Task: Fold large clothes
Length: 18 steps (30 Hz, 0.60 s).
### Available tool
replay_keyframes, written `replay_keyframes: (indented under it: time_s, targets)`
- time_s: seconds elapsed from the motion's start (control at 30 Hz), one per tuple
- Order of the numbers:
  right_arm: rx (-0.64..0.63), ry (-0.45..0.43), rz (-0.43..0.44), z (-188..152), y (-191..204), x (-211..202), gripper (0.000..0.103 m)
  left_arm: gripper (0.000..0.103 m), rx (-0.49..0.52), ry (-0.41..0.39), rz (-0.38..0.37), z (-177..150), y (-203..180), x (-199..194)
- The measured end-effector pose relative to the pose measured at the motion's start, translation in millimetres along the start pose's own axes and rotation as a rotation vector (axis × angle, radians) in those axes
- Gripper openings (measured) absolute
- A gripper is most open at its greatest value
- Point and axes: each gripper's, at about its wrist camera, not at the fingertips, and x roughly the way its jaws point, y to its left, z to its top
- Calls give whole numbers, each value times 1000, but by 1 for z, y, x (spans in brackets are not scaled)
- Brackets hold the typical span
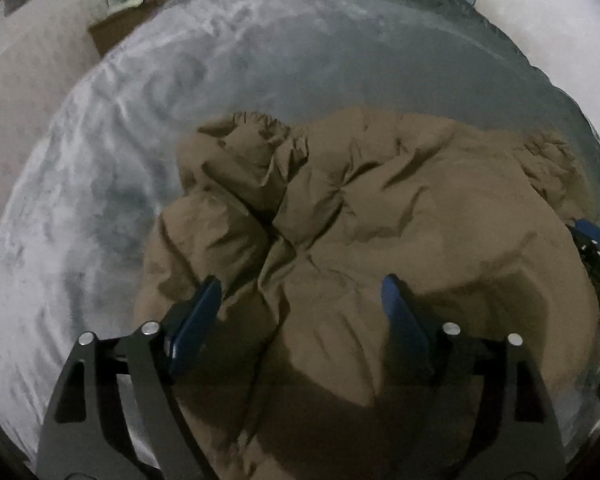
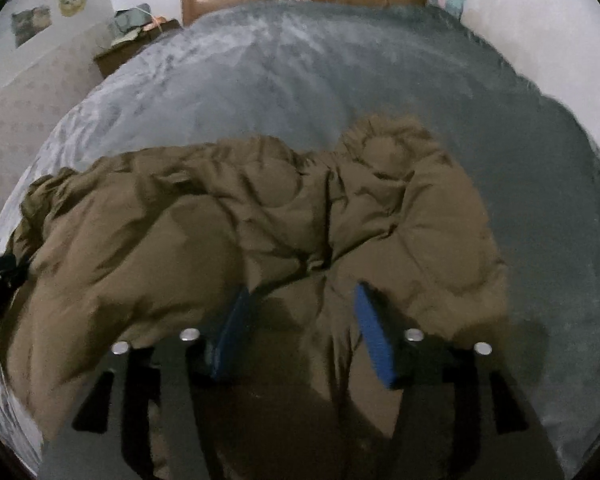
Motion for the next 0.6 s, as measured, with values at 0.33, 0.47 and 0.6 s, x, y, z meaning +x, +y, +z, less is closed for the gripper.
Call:
replay_keyframes:
  time_s: [0.33,0.47,0.6]
  targets:
    - [-25,-72,11,-21,18,-45,63,92,-54,-38,-61,-44,-6,-37]
    - [-25,-89,17,-30,25,-57,63,96,-53,-55,-42,-47,-9,-40]
    - [-16,-98,25,-39,28,-63,63,98,-47,-84,-13,-56,-3,-54]
